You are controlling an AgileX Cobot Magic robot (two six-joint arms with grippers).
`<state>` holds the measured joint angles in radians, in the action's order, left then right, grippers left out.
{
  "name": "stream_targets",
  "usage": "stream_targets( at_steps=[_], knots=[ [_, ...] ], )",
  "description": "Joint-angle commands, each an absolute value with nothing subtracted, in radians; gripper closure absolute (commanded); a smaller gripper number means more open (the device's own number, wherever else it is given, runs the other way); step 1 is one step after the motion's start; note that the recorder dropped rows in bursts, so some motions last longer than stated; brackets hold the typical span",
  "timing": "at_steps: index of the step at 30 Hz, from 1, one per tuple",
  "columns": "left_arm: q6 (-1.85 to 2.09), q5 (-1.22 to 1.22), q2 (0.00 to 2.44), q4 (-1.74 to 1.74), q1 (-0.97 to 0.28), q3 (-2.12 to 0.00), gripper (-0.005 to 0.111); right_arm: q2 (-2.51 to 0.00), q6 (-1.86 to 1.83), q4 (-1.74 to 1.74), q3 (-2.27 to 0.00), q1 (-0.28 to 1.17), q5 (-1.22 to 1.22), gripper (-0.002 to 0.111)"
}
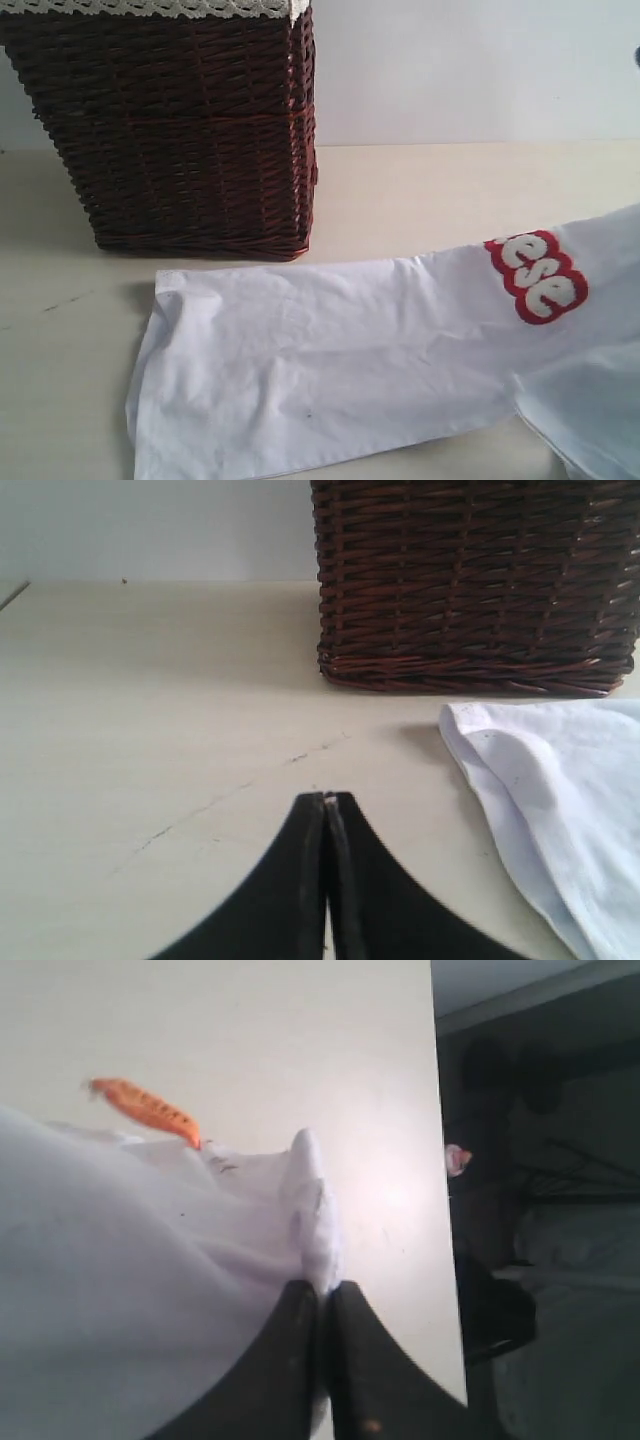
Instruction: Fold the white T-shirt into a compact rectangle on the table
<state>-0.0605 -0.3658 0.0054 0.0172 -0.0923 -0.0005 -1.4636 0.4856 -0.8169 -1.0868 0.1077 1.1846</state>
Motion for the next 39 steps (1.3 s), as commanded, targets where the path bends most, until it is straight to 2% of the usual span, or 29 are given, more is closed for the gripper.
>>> stream_targets(
  at_steps=[1,5,7,12,17,19,21,24,32,39],
  knots=[
    [-0.06,-0.354,0.0,0.019,-0.089,0.0,0.107,-1.464,0.357,-0.643,-1.084,0.046,1.09,0.093],
    [-0.06,-0.354,0.0,0.019,-0.089,0.0,0.107,-1.479,0.307,-0.604,-1.084,0.046,1.078,0.059],
    [-0.06,-0.354,0.0,0.019,-0.089,0.0,0.107,-1.479,0.307,-0.62,-1.086,0.046,1.1,0.049],
    [-0.06,-0.354,0.0,0.019,-0.089,0.0,0.107,-1.477,0.305,-0.605,-1.09,0.046,1.144,0.049],
    [-0.06,-0.354,0.0,0.019,-0.089,0.0,0.107,-1.459,-0.199,-0.131,-1.1,0.114,1.093,0.05],
    [-0.06,-0.354,0.0,0.019,-0.089,0.0,0.107,-1.466,-0.291,-0.062,-1.098,0.17,1.139,0.052],
    [-0.06,-0.354,0.0,0.019,-0.089,0.0,0.107,-1.474,-0.287,-0.072,-1.069,0.241,1.221,0.054],
    [-0.06,-0.354,0.0,0.019,-0.089,0.0,0.107,-1.477,-0.287,-0.122,-0.983,0.32,1.221,0.054],
    [-0.06,-0.354,0.0,0.019,-0.089,0.0,0.107,-1.478,-0.275,-0.224,-0.684,0.384,1.219,0.054],
    [-0.06,-0.354,0.0,0.019,-0.089,0.0,0.107,-1.489,-0.392,-0.282,-0.577,0.384,0.959,0.054]
  ],
)
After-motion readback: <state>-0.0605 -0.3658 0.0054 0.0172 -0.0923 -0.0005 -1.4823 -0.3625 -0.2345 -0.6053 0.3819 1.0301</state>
